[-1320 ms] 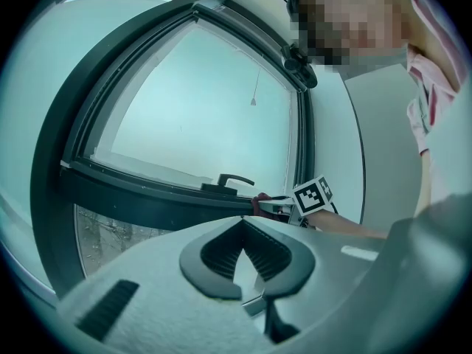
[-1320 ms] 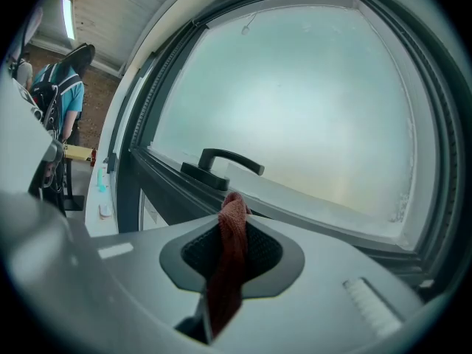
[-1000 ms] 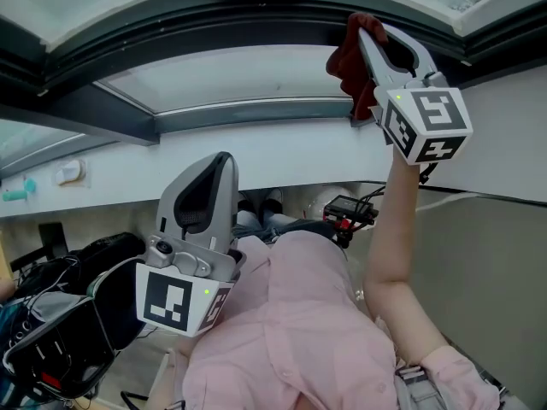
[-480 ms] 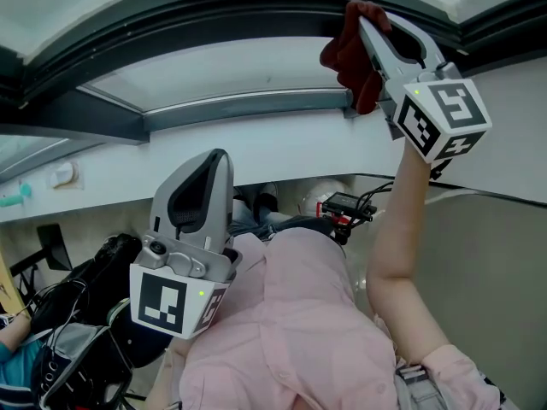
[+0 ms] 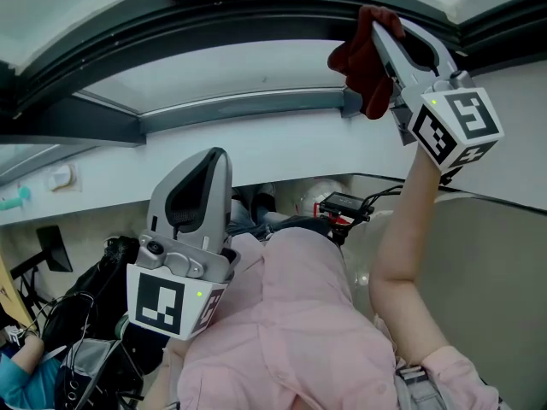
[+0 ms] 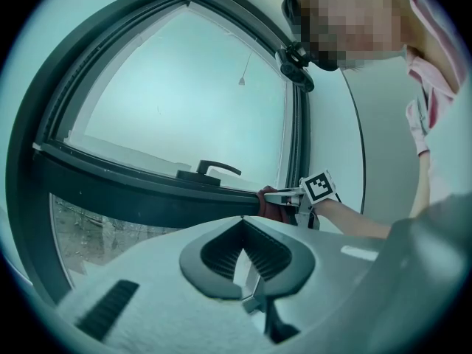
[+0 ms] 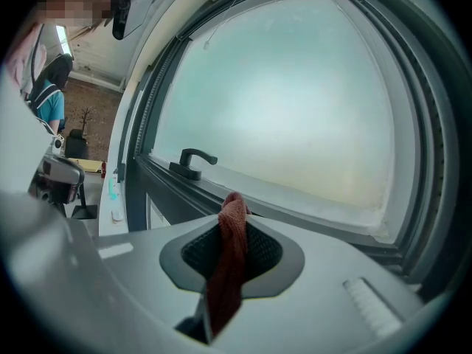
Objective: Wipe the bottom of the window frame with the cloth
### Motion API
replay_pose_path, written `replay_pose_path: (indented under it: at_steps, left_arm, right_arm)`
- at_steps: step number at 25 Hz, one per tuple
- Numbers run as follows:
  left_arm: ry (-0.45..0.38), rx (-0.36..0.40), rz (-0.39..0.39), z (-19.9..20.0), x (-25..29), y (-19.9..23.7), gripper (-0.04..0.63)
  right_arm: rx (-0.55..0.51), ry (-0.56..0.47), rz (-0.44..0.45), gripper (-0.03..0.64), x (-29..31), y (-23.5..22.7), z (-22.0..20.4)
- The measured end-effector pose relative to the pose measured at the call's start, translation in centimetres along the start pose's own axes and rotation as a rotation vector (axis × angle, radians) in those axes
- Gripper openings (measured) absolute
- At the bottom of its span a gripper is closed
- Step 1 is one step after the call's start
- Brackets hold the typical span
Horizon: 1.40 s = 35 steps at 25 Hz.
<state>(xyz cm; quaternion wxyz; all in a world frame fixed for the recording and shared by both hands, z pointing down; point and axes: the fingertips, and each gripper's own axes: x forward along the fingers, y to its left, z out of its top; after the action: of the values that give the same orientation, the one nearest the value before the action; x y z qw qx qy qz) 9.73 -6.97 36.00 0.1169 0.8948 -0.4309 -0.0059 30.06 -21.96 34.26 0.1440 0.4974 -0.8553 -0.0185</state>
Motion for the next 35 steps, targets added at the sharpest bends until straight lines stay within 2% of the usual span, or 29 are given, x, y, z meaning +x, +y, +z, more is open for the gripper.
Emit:
replay_pose_path:
  at_steps: [22,35]
  left_arm:
    - [-0.007,0.007,-0.005,0.1,0.4,-0.4,0.0]
    - [-0.013,0.016,-0.014,0.3,0.9,-0.7,0.0]
  right_arm:
    - [0.023,0.031,-0.101,0.057,-2.4,-4.1,-1.2]
    - [0.018,0.062,-0.204,0.057,-4.2,-6.9,-2.2]
